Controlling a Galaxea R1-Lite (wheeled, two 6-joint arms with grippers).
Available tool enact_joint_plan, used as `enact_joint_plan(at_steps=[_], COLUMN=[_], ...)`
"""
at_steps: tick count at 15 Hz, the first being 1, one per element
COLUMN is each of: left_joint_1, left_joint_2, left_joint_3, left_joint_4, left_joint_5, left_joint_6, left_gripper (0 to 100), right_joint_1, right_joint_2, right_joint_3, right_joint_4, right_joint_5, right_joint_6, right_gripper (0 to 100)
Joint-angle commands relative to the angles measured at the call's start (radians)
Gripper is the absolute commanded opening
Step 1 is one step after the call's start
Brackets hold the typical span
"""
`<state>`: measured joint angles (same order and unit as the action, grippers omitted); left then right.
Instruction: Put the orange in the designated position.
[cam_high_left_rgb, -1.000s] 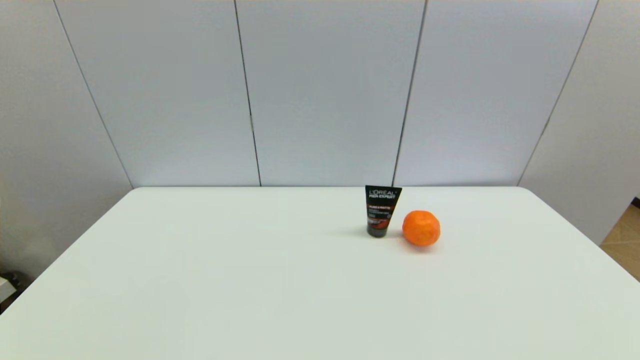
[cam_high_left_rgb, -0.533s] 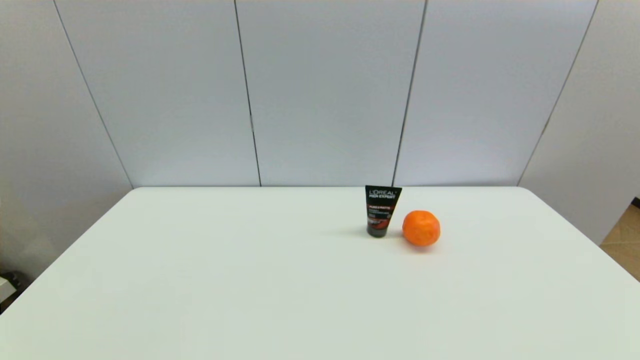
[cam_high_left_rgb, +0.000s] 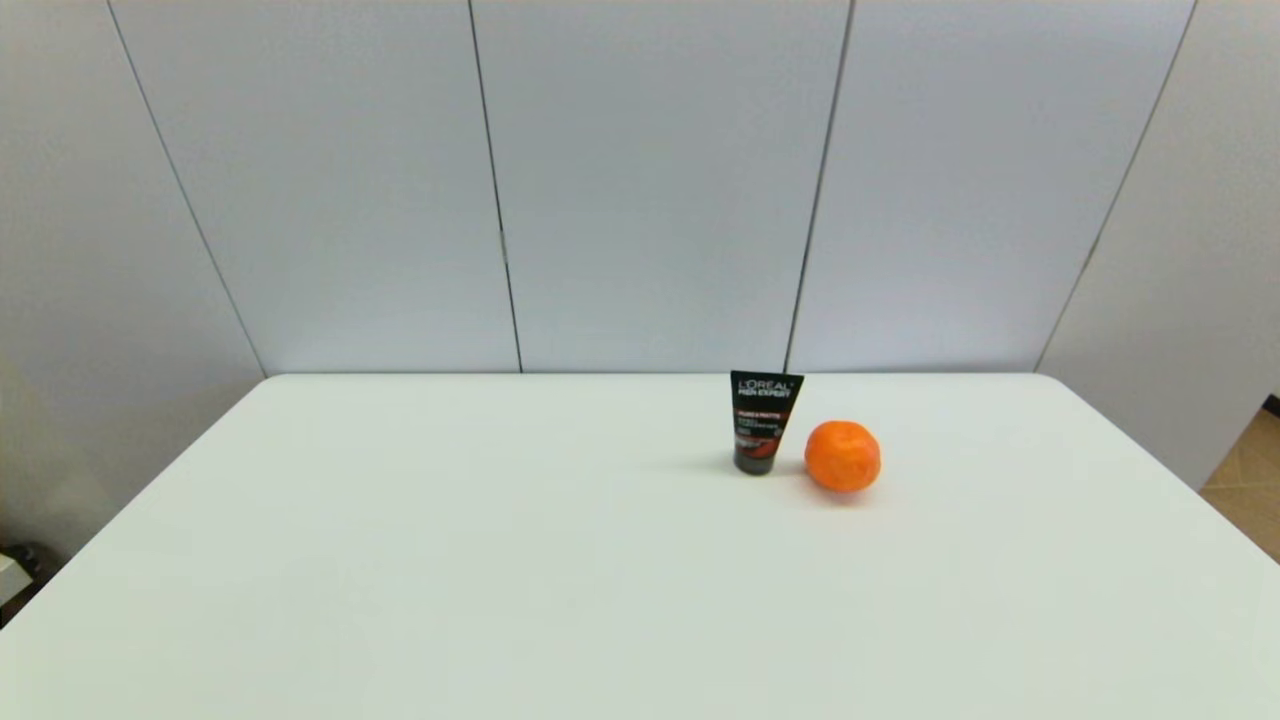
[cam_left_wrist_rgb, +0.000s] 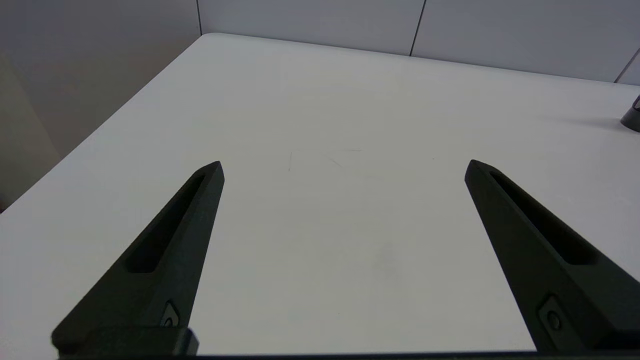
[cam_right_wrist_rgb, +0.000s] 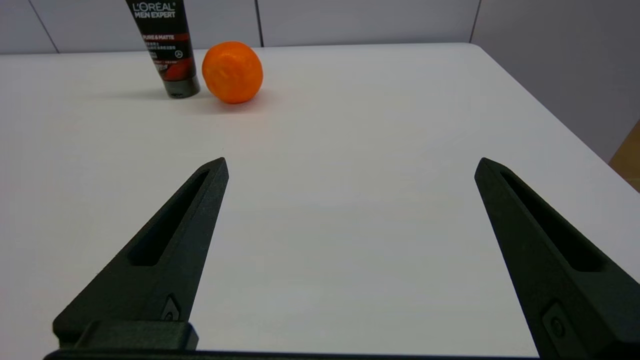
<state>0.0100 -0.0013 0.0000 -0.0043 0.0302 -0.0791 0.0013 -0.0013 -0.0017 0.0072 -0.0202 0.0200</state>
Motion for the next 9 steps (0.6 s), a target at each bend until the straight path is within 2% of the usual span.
enact_joint_plan(at_steps=[1,9], left_joint_1=[0.001,0.001], left_joint_2=[0.001,0.001], left_joint_3=[0.000,0.000], left_joint_4=[0.000,0.000], left_joint_5=[0.000,0.000], left_joint_6=[-0.001,-0.001], left_gripper=[100,100], right_joint_1=[0.000,0.000], right_joint_2=[0.001,0.001], right_joint_3=[0.000,0.000], right_joint_4=[-0.001,-0.001], right_joint_5=[0.000,0.000], right_joint_6=[0.003,0.001], right_gripper=[100,100])
